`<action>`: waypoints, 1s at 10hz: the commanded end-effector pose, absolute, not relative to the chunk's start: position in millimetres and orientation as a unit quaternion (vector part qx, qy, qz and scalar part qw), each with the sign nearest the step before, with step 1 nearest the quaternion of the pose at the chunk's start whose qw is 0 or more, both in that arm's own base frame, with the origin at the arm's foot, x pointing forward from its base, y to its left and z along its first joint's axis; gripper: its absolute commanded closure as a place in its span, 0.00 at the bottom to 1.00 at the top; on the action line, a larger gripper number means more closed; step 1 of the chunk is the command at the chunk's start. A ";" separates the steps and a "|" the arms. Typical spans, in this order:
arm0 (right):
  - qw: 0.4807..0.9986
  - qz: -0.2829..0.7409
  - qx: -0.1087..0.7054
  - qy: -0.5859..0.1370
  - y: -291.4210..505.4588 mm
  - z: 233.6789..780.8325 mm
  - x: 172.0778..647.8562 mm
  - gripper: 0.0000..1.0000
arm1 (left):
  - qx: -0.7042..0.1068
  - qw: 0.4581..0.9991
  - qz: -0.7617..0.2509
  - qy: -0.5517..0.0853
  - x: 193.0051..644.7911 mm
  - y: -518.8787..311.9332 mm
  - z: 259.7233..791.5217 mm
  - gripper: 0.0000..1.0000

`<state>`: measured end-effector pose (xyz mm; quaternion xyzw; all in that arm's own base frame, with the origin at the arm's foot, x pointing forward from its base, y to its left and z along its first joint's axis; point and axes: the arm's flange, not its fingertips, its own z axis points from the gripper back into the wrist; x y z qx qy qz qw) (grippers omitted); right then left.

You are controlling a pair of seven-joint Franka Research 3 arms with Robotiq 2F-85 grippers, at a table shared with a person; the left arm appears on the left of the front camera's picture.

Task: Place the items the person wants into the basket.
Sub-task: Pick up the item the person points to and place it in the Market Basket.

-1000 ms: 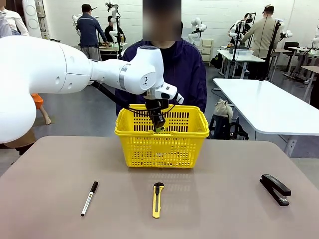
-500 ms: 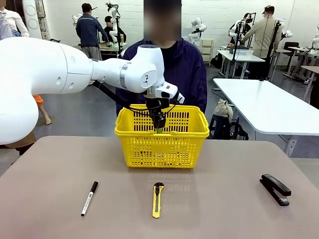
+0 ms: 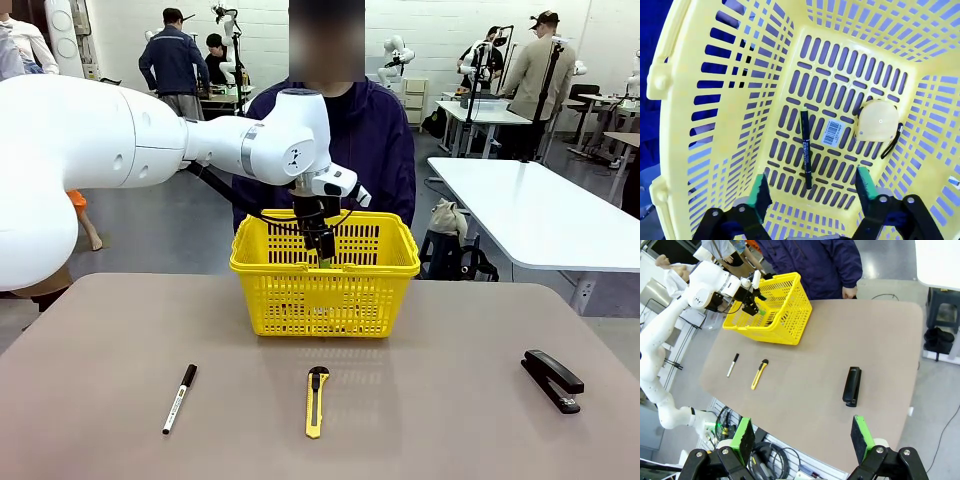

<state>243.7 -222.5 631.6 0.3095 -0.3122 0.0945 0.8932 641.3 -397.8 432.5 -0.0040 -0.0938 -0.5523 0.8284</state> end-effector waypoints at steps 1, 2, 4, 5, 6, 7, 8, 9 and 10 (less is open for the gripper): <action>0.886 0.099 0.321 -0.319 -221.0 630.8 244.0 0.00 | -0.014 0.821 -0.563 -0.090 650.1 -401.6 438.5 0.00; 0.886 0.099 0.321 -0.319 -221.0 630.8 244.0 0.00 | -0.013 0.821 -0.563 -0.090 649.8 -401.6 438.9 0.00; 0.886 0.099 0.321 -0.319 -221.0 630.8 244.0 0.00 | -0.012 0.822 -0.562 -0.091 648.6 -401.1 440.4 0.00; 0.886 0.099 0.321 -0.319 -221.0 630.8 244.0 0.00 | -0.013 0.828 -0.554 -0.087 643.9 -399.4 445.2 0.00; 0.886 0.099 0.321 -0.319 -221.0 630.8 244.0 0.00 | -0.008 0.828 -0.554 -0.089 631.0 -395.1 456.6 0.00; 0.886 0.099 0.321 -0.319 -221.0 630.8 244.0 0.00 | 0.000 0.825 -0.557 -0.097 610.9 -387.0 473.3 0.00; 0.886 0.099 0.321 -0.319 -221.0 630.8 244.0 0.00 | 0.006 0.824 -0.557 -0.106 585.2 -375.5 491.2 0.00; 0.886 0.099 0.321 -0.319 -221.0 630.8 244.0 0.00 | 0.011 0.819 -0.560 -0.124 551.9 -359.1 509.6 0.00; 0.886 0.099 0.321 -0.319 -221.0 630.8 244.0 0.00 | 0.009 0.817 -0.559 -0.141 525.1 -344.0 520.0 0.00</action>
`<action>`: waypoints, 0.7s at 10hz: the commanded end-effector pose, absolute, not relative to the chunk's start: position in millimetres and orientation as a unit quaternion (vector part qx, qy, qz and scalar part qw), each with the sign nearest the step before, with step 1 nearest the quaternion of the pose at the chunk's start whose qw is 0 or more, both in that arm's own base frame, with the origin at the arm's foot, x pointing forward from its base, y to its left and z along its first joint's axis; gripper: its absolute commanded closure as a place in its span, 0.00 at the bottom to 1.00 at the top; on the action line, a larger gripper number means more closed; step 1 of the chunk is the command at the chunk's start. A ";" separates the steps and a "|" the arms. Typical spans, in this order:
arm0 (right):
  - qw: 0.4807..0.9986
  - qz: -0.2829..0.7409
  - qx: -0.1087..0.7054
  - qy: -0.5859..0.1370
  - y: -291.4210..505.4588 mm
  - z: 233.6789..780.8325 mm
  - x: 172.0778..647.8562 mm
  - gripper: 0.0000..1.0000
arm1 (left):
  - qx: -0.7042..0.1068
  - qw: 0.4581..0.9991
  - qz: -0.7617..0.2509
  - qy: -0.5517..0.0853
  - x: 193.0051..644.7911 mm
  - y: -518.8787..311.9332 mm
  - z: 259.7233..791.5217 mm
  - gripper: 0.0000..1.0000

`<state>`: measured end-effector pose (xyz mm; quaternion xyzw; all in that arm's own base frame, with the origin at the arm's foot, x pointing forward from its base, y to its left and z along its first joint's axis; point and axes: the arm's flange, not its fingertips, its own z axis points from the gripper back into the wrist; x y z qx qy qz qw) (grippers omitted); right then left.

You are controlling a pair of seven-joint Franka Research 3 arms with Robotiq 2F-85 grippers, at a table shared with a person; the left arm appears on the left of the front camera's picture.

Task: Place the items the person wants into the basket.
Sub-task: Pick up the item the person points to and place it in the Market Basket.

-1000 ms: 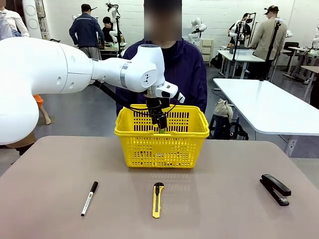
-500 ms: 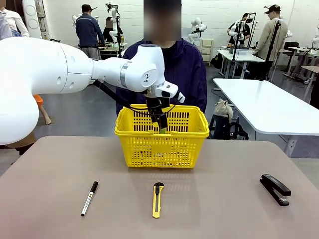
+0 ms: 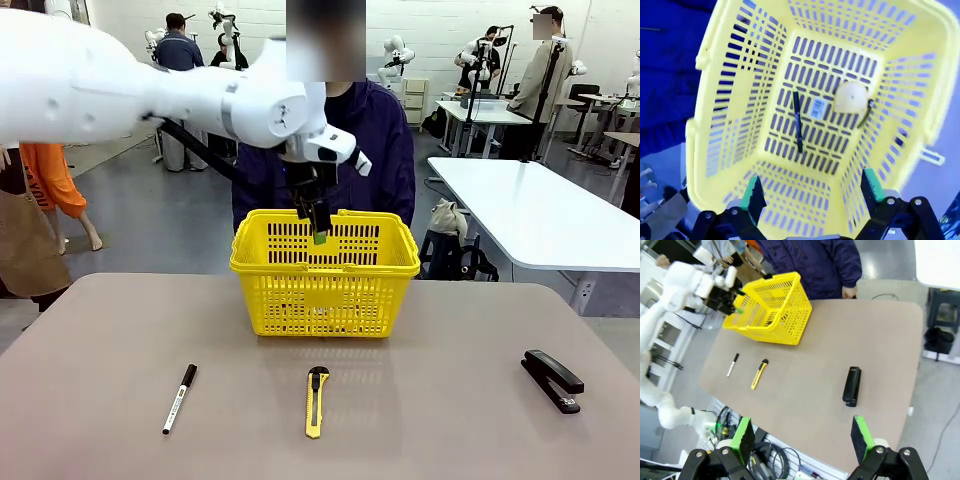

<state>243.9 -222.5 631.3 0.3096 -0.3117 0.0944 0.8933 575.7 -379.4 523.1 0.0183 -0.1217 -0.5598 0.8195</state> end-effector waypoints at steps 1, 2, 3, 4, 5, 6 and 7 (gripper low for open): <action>0.886 0.099 0.321 -0.319 -221.0 630.8 244.0 0.00 | 0.013 0.816 -0.559 -0.145 503.7 -330.1 522.7 0.00; 0.886 0.099 0.321 -0.319 -221.0 630.8 244.0 0.00 | 0.013 0.816 -0.559 -0.145 484.6 -316.4 522.0 0.00; 0.886 0.099 0.321 -0.319 -221.0 630.8 244.0 0.00 | 0.018 0.817 -0.555 -0.154 461.6 -301.0 520.3 0.00; 0.886 0.099 0.321 -0.319 -221.0 630.8 244.0 0.00 | 0.028 0.820 -0.548 -0.163 442.3 -286.6 518.3 0.00; 0.886 0.099 0.321 -0.319 -221.0 630.8 244.0 0.00 | 0.031 0.824 -0.538 -0.173 427.2 -271.8 516.5 0.00; 0.886 0.099 0.321 -0.319 -221.0 630.8 244.0 0.00 | 0.025 0.829 -0.529 -0.183 418.6 -258.9 515.2 0.00; 0.886 0.099 0.321 -0.319 -221.0 630.8 244.0 0.00 | 0.017 0.831 -0.522 -0.193 412.3 -246.6 514.9 0.00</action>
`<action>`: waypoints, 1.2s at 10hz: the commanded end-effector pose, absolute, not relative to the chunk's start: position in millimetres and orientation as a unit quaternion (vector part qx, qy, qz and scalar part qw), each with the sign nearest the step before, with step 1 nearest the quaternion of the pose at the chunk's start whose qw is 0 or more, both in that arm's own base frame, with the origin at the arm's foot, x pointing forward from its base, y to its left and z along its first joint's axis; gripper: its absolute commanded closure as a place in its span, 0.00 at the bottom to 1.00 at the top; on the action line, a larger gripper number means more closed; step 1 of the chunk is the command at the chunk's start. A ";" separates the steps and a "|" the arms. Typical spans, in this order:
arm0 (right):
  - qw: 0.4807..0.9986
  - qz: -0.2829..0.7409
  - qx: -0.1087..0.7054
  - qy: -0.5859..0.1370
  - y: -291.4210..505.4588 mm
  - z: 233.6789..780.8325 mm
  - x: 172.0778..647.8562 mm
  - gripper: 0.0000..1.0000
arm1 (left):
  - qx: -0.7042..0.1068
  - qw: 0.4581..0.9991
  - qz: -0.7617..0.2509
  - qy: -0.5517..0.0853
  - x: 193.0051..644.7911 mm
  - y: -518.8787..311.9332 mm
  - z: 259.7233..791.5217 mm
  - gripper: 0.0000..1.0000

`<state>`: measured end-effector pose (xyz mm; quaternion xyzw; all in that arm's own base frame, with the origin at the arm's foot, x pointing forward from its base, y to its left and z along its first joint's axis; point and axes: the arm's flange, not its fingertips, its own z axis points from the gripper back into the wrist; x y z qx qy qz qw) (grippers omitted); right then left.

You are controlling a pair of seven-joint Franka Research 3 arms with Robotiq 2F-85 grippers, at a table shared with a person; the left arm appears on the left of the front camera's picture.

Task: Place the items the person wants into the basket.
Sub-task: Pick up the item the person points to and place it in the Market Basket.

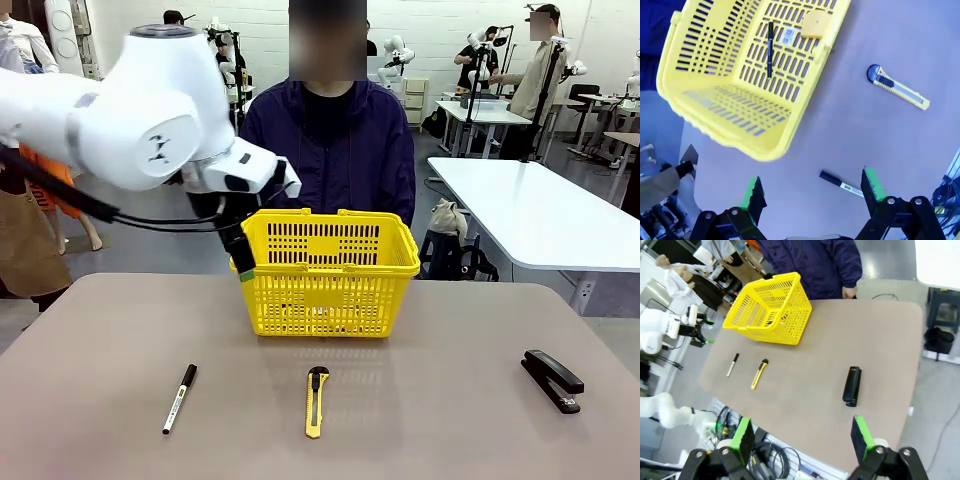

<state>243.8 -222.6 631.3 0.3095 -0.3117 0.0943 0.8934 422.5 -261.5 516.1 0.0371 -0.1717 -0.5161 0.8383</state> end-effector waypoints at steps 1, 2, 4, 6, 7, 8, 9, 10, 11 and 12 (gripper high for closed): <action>0.886 0.099 0.321 -0.319 -221.0 630.8 244.0 0.00 | 0.014 0.832 -0.517 -0.198 409.6 -238.3 514.6 0.00; 0.886 0.099 0.321 -0.319 -221.0 630.8 244.0 0.00 | 0.006 0.838 -0.508 -0.200 410.0 -231.2 514.7 0.00; 0.886 0.099 0.321 -0.319 -221.0 630.8 244.0 0.00 | 0.028 0.844 -0.502 -0.188 413.7 -238.9 518.1 0.00; 0.886 0.099 0.321 -0.319 -221.0 630.8 244.0 0.00 | 0.028 0.844 -0.502 -0.188 413.7 -238.9 518.1 0.00; 0.886 0.099 0.321 -0.319 -221.0 630.8 244.0 0.00 | 0.028 0.844 -0.502 -0.188 413.7 -238.9 518.1 0.00; 0.886 0.099 0.321 -0.319 -221.0 630.8 244.0 0.00 | 0.028 0.844 -0.502 -0.188 413.7 -238.9 518.1 0.00; 0.886 0.099 0.321 -0.319 -221.0 630.8 244.0 0.00 | 0.028 0.844 -0.502 -0.188 413.7 -238.9 518.1 0.00; 0.886 0.099 0.321 -0.319 -221.0 630.8 244.0 0.00 | 0.028 0.844 -0.502 -0.188 413.7 -238.9 518.1 0.00; 0.886 0.099 0.321 -0.319 -221.0 630.8 244.0 0.00 | 0.028 0.844 -0.502 -0.188 413.7 -238.9 518.1 0.00; 0.886 0.099 0.321 -0.319 -221.0 630.8 244.0 0.00 | 0.028 0.844 -0.502 -0.188 413.7 -238.9 518.1 0.00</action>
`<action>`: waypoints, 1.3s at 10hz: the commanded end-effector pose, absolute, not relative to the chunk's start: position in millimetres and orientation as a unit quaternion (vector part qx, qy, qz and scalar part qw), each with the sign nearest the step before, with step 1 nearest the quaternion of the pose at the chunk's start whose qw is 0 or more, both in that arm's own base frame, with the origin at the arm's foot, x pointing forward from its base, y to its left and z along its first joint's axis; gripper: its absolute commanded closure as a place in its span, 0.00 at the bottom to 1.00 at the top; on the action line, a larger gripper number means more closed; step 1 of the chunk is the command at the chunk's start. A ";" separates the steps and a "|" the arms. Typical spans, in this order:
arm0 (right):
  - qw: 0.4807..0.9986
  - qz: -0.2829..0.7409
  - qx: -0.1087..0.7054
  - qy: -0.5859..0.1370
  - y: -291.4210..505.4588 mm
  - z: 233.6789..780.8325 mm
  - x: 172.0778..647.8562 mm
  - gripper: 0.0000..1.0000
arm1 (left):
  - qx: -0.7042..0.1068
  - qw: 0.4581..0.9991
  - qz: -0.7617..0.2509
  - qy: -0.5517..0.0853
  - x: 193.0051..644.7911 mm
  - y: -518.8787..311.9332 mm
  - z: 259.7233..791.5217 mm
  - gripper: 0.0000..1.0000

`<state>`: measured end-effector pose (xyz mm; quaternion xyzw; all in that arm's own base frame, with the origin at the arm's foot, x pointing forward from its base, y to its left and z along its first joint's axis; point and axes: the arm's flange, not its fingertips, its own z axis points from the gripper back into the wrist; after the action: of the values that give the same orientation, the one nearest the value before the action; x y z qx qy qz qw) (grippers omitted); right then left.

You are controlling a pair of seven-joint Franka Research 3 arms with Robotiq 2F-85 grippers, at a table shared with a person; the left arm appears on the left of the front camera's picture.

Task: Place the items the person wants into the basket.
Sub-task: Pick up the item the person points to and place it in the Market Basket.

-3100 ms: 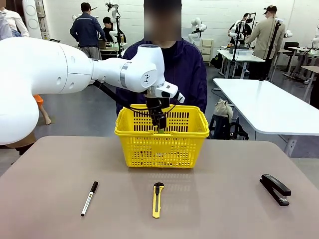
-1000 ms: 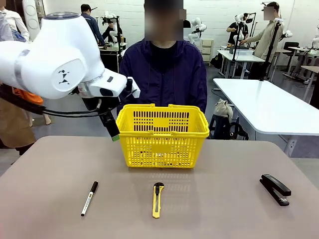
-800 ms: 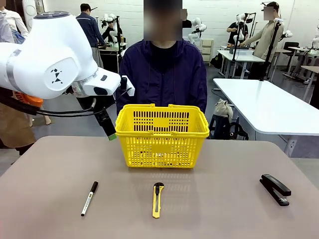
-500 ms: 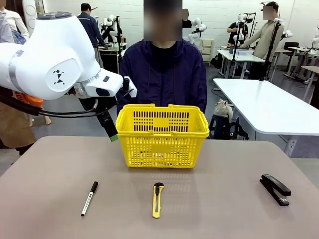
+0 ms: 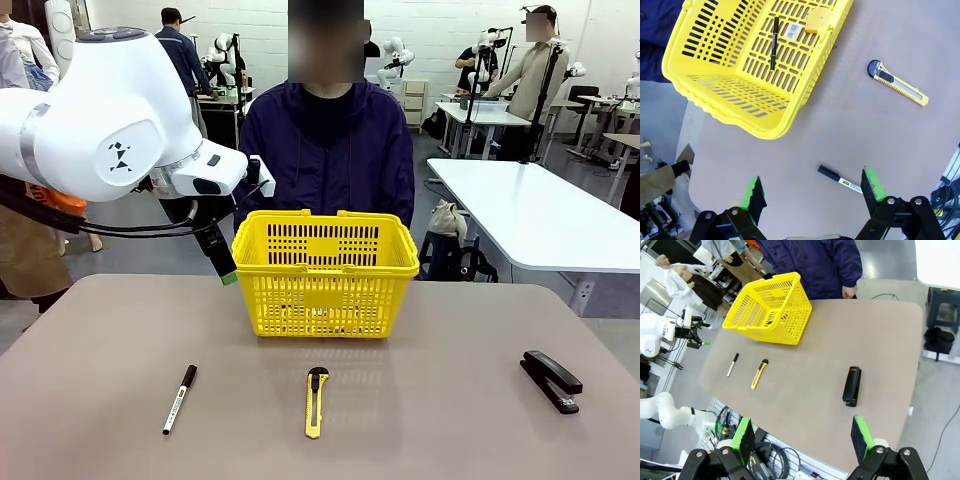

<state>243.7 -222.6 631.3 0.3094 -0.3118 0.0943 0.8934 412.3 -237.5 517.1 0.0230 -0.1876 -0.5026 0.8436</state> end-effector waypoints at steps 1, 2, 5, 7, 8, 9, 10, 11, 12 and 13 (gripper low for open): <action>0.886 0.099 0.321 -0.319 -221.0 630.8 244.0 0.00 | 0.028 0.844 -0.502 -0.188 413.7 -238.9 518.1 0.00; 0.886 0.099 0.321 -0.319 -221.0 630.8 244.0 0.00 | 0.023 0.844 -0.503 -0.188 412.3 -237.5 517.1 0.00; 0.886 0.099 0.321 -0.319 -221.0 630.8 244.0 0.00 | -0.075 0.816 -0.519 -0.243 365.6 -156.1 571.1 0.00; 0.886 0.099 0.321 -0.319 -221.0 630.8 244.0 0.00 | -0.102 0.800 -0.504 -0.310 320.9 -79.9 603.4 0.00; 0.886 0.099 0.321 -0.319 -221.0 630.8 244.0 0.00 | -0.127 0.788 -0.504 -0.329 298.0 -46.4 610.9 0.00; 0.886 0.099 0.321 -0.319 -221.0 630.8 244.0 0.00 | -0.129 0.779 -0.500 -0.355 264.1 -22.4 607.1 0.00; 0.886 0.099 0.321 -0.319 -221.0 630.8 244.0 0.00 | -0.141 0.773 -0.497 -0.367 246.4 5.7 607.8 0.00; 0.886 0.099 0.321 -0.319 -221.0 630.8 244.0 0.00 | -0.172 0.763 -0.504 -0.366 240.6 40.7 617.4 0.00; 0.886 0.099 0.321 -0.319 -221.0 630.8 244.0 0.00 | -0.183 0.761 -0.507 -0.361 227.8 61.4 622.2 0.00; 0.886 0.099 0.321 -0.319 -221.0 630.8 244.0 0.00 | -0.196 0.764 -0.504 -0.352 210.4 73.8 622.6 0.00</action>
<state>243.5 -222.9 631.1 0.3095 -0.3118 0.0938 0.8934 214.8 63.1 619.4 -0.1918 -0.3695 -0.4972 0.7612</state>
